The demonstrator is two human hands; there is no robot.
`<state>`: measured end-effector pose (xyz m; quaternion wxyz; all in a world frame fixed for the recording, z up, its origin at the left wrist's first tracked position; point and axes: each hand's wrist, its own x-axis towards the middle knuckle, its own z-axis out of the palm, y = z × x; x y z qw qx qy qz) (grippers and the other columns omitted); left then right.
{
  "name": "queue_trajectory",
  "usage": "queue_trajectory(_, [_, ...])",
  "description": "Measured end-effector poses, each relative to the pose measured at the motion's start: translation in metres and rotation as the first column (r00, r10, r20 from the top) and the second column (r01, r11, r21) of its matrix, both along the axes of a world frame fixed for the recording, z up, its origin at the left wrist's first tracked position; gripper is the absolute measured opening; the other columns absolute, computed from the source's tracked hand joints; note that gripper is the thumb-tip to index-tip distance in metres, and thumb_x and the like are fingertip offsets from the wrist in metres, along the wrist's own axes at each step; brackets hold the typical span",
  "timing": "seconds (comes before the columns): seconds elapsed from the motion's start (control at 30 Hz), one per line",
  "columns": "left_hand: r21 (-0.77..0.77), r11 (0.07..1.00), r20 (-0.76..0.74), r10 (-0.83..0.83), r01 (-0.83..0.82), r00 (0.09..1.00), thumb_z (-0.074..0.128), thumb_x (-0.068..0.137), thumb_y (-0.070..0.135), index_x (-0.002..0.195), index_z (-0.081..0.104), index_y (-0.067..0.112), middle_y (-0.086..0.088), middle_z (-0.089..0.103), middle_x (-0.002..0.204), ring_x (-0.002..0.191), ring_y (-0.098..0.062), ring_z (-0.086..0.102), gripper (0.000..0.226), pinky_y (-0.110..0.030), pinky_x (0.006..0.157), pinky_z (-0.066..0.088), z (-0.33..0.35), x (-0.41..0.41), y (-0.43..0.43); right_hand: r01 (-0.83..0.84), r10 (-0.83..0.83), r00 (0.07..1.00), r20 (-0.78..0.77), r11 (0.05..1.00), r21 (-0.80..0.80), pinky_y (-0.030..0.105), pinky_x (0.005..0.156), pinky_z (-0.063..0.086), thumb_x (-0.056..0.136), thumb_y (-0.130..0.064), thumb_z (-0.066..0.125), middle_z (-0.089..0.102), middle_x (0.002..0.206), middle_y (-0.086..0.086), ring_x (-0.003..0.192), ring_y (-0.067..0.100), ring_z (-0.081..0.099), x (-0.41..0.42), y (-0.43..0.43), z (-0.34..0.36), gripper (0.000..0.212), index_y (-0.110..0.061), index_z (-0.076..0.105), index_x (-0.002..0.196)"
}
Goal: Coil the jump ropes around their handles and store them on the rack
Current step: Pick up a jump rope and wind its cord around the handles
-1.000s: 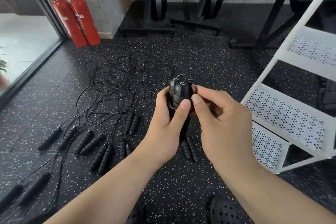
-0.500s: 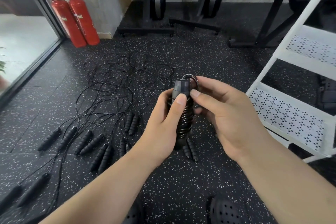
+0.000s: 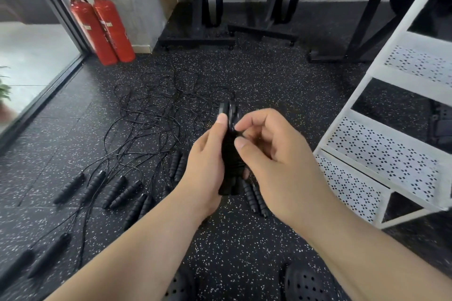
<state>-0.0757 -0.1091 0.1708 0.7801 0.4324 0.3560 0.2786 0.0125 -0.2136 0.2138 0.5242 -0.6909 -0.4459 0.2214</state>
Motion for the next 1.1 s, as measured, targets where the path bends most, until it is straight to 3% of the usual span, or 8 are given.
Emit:
queue_trajectory(0.1, [0.130,0.991,-0.052,0.002,0.005,0.999,0.061,0.100,0.064,0.109,0.077,0.014,-0.027,0.074,0.106,0.092,-0.040,0.072,0.053,-0.052,0.081,0.059,0.000,0.002,-0.001,0.081,-0.063,0.919,-0.389,0.996,0.030,0.031,0.058,0.046,0.102,-0.006,0.066,0.060,0.078,-0.001,0.062,0.014,0.051,0.010,-0.001,0.001,0.018,-0.024,0.067,0.106])
queue_trajectory(0.23, [0.147,0.980,-0.007,-0.133,0.132,0.991,0.062,0.095,0.062,0.117,0.071,0.006,-0.025,0.069,0.096,0.078,-0.031,0.062,0.061,-0.042,0.065,0.054,0.000,0.005,-0.009,0.122,-0.047,0.521,-0.852,0.992,0.020,0.023,0.044,0.039,0.097,0.006,0.063,0.051,0.072,0.001,0.053,0.011,0.041,0.046,0.007,-0.005,0.022,-0.016,0.061,0.093])
queue_trajectory(0.5, [0.122,0.963,-0.067,-0.233,0.239,0.970,0.042,0.113,0.042,0.135,0.070,0.034,0.001,0.076,0.129,0.126,-0.019,0.068,0.036,-0.047,0.109,0.052,-0.008,0.017,-0.014,0.324,-0.355,0.776,-0.522,0.934,-0.154,0.035,0.082,0.056,0.106,-0.017,0.064,0.077,0.093,-0.010,0.089,0.014,0.069,0.052,0.011,-0.035,0.021,-0.031,0.080,0.103])
queue_trajectory(0.6, [0.230,0.948,-0.153,-0.189,0.221,0.970,0.056,0.110,0.035,0.137,0.062,0.043,0.016,0.075,0.123,0.117,-0.003,0.069,0.028,-0.021,0.090,0.056,-0.012,0.025,-0.016,0.375,-0.421,0.809,-0.411,0.907,-0.191,0.028,0.094,0.055,0.110,-0.035,0.054,0.075,0.109,-0.019,0.099,-0.006,0.068,0.050,0.007,-0.032,0.023,-0.037,0.076,0.117])
queue_trajectory(0.7, [0.417,0.892,-0.199,-0.098,0.175,0.975,0.066,0.105,0.036,0.142,0.054,0.047,0.015,0.071,0.123,0.113,0.000,0.068,0.040,-0.023,0.093,0.056,-0.013,0.034,-0.021,0.296,-0.332,0.825,-0.458,0.943,-0.151,0.014,0.081,0.051,0.109,-0.044,0.056,0.072,0.115,-0.020,0.093,-0.015,0.066,0.044,0.005,-0.031,0.023,-0.037,0.067,0.128])
queue_trajectory(0.87, [0.359,0.903,-0.170,-0.187,0.237,0.968,0.053,0.111,0.042,0.148,0.049,0.055,0.021,0.070,0.128,0.119,0.006,0.064,0.040,-0.025,0.106,0.050,-0.011,0.053,-0.041,0.448,-0.408,0.699,-0.588,0.890,-0.085,0.043,0.099,0.060,0.108,-0.042,0.060,0.079,0.112,-0.009,0.106,0.010,0.075,0.052,0.000,-0.034,0.020,-0.035,0.072,0.123])
queue_trajectory(0.97, [0.384,0.887,-0.232,-0.175,0.255,0.957,0.045,0.112,0.047,0.145,0.050,0.046,0.020,0.071,0.122,0.108,0.011,0.065,0.034,-0.007,0.086,0.048,-0.010,0.062,-0.054,0.527,-0.492,0.740,-0.459,0.848,-0.060,0.049,0.100,0.059,0.109,-0.053,0.050,0.079,0.106,-0.007,0.103,0.014,0.074,0.067,-0.005,-0.037,0.033,-0.030,0.071,0.120])
queue_trajectory(1.1, [0.392,0.878,-0.312,-0.154,0.275,0.937,0.041,0.113,0.049,0.110,0.069,0.025,0.004,0.076,0.106,0.108,-0.020,0.069,0.037,-0.040,0.099,0.055,0.001,0.072,-0.071,0.547,-0.545,0.836,-0.053,0.836,0.033,0.036,0.094,0.053,0.113,-0.052,0.036,0.071,0.105,-0.012,0.100,0.004,0.066,0.083,-0.014,-0.039,0.042,-0.025,0.066,0.123])
